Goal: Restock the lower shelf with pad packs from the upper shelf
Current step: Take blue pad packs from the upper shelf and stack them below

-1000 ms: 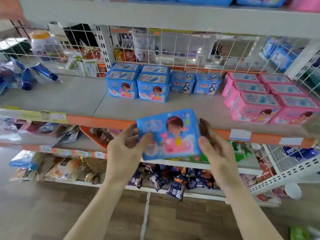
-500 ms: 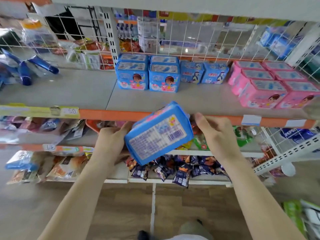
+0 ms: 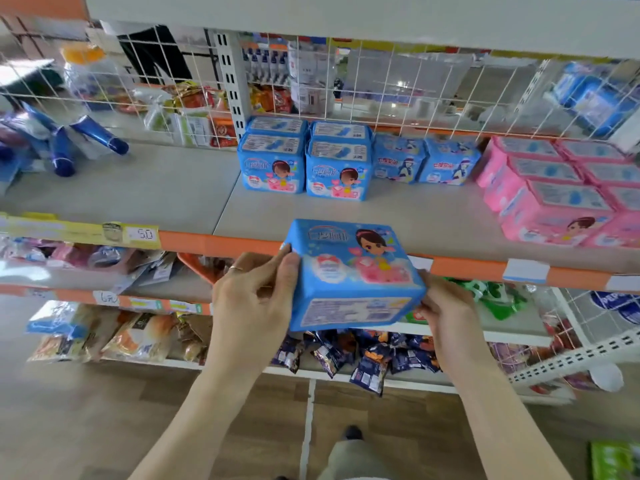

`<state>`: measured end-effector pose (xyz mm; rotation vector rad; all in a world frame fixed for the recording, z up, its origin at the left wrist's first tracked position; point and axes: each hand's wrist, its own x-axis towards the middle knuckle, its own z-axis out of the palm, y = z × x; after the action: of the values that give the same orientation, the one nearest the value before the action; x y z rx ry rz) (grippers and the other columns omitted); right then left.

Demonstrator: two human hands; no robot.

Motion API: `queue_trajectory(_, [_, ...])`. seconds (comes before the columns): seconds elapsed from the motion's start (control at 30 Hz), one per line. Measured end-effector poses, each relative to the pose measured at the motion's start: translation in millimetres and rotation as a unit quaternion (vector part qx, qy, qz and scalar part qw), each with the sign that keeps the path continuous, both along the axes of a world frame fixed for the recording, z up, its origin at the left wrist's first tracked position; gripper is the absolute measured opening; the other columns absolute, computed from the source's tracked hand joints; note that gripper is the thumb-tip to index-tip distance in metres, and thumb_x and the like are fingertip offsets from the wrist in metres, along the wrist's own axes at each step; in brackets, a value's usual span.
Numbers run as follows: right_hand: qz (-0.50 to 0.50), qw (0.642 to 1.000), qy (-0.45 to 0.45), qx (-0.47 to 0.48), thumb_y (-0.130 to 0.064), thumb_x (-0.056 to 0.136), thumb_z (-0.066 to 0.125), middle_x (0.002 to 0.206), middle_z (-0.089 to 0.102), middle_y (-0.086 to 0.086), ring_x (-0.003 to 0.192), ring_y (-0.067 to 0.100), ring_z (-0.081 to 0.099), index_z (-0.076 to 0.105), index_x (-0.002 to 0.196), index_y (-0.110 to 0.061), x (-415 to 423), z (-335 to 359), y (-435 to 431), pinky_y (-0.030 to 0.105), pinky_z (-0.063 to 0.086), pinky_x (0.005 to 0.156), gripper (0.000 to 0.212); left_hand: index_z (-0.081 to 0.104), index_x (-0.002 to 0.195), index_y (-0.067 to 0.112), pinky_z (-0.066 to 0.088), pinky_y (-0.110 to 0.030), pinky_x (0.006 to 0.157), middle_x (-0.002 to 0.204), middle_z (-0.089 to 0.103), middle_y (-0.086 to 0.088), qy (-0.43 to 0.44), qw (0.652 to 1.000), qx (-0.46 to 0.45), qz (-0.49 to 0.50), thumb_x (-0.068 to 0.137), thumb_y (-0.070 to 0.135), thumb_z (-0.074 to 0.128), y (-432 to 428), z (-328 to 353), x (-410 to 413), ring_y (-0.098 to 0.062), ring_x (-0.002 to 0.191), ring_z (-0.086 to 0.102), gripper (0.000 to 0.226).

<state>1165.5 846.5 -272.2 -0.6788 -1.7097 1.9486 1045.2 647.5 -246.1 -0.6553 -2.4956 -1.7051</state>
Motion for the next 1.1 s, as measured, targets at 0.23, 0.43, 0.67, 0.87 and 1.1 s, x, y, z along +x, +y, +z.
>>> queue_trajectory(0.23, [0.070,0.996,0.059,0.001,0.003,0.093,0.050,0.104,0.077,0.000,0.101,0.014,0.071,0.079,0.101,-0.021,-31.4,11.4,33.2,0.024,0.054,0.079,0.039,0.070,0.117,0.020,0.054,-0.014,0.061,0.106,0.072,-0.006,-0.141,0.986,0.085,-0.010,0.091,0.015,0.068,32.9,7.4,-19.9,-0.001,0.087,0.072,0.026])
queue_trajectory(0.43, [0.123,0.989,0.052,0.060,0.001,0.094,0.062,0.119,0.072,-0.008,0.117,0.011,0.065,0.064,0.124,-0.022,-75.1,-0.5,51.4,0.025,0.052,0.093,0.038,0.061,0.124,0.032,0.057,-0.020,0.081,0.118,0.062,0.005,-0.092,0.993,0.070,-0.001,0.078,-0.004,0.079,54.5,-13.4,-44.5,-0.009,0.108,0.067,0.061])
queue_trajectory(0.67, [0.110,0.981,0.017,0.161,-0.006,0.091,0.069,0.115,0.072,-0.017,0.109,0.005,0.068,0.055,0.136,-0.034,-116.4,-17.9,44.3,0.032,0.053,0.098,0.055,0.068,0.127,0.022,0.057,-0.024,0.090,0.122,0.061,0.017,-0.072,0.997,0.020,0.010,0.081,-0.002,0.075,48.4,-19.6,-84.0,0.004,0.107,0.063,0.053])
queue_trajectory(0.87, [0.085,0.973,0.002,0.215,-0.019,0.090,0.072,0.119,0.068,-0.019,0.108,-0.002,0.066,0.052,0.141,-0.030,-155.8,-26.9,30.2,0.027,0.056,0.094,0.056,0.062,0.131,0.027,0.059,-0.021,0.081,0.100,0.072,0.028,-0.074,0.997,-0.016,-0.009,0.083,0.002,0.076,37.3,-38.2,-135.1,0.005,0.095,0.070,0.057])
queue_trajectory(1.1, [0.048,0.963,0.006,0.263,-0.022,0.088,0.074,0.130,0.061,-0.014,0.120,0.001,0.061,0.049,0.146,-0.017,-212.0,-48.3,2.3,0.035,0.052,0.104,0.063,0.067,0.117,0.020,0.056,-0.011,0.071,0.090,0.067,0.026,-0.066,0.997,-0.038,-0.016,0.081,0.006,0.079,16.6,-67.1,-201.8,0.017,0.079,0.065,0.041])
